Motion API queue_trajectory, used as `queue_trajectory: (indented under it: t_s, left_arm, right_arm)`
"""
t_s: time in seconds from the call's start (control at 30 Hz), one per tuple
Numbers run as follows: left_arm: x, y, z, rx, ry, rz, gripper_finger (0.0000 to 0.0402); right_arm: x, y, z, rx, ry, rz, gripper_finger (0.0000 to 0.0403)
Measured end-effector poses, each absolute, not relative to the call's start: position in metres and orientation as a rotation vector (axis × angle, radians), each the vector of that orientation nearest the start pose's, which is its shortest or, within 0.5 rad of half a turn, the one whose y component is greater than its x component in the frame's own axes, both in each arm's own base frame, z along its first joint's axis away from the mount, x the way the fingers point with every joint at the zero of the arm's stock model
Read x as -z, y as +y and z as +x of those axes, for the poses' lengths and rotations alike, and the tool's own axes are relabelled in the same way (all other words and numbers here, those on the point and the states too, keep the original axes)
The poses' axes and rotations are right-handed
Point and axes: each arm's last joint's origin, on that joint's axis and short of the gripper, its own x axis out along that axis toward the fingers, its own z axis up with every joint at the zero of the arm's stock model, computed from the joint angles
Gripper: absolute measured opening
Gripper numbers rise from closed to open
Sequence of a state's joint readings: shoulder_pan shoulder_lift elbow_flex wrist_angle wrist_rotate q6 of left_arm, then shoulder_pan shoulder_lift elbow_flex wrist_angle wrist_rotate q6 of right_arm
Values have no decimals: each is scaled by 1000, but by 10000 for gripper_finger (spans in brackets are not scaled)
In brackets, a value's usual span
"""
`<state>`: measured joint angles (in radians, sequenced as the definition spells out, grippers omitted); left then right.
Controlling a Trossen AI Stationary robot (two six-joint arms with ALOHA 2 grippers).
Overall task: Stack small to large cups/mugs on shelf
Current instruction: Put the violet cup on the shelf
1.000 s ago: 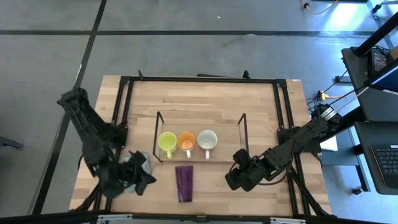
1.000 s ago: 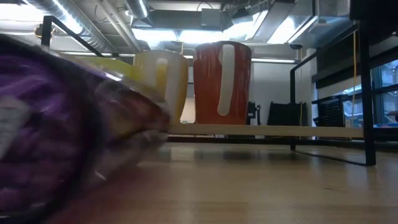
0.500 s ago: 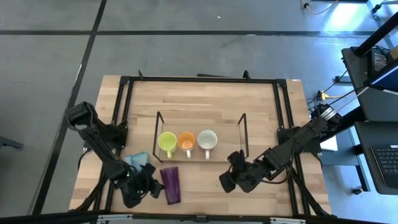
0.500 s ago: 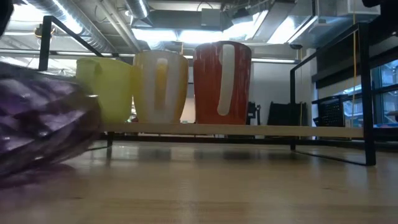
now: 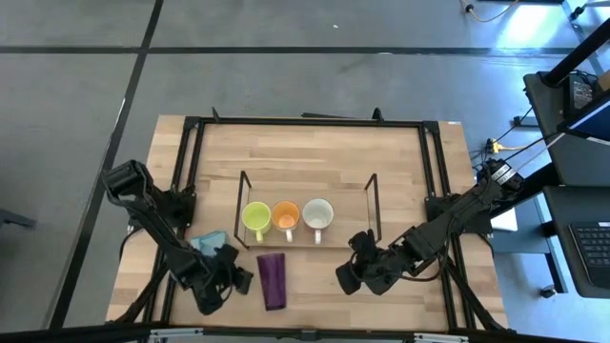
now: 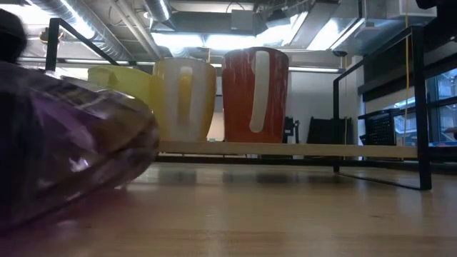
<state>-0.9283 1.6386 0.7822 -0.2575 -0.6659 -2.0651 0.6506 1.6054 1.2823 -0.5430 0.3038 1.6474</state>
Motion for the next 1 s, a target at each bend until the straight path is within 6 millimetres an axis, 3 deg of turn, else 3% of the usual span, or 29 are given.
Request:
queue_trajectory:
  t_s: [0.3,0.67,1.0]
  left_arm:
    - [-142,-200,234,-433,580,-1106,45]
    - [-142,-215,221,-362,634,-1093,45]
    - [-142,-220,217,-347,656,-1112,45]
  right_arm:
    - [-273,200,277,371,810,1143,89]
    - [-269,207,273,346,900,1159,89]
    - [-231,219,280,404,1033,1019,89]
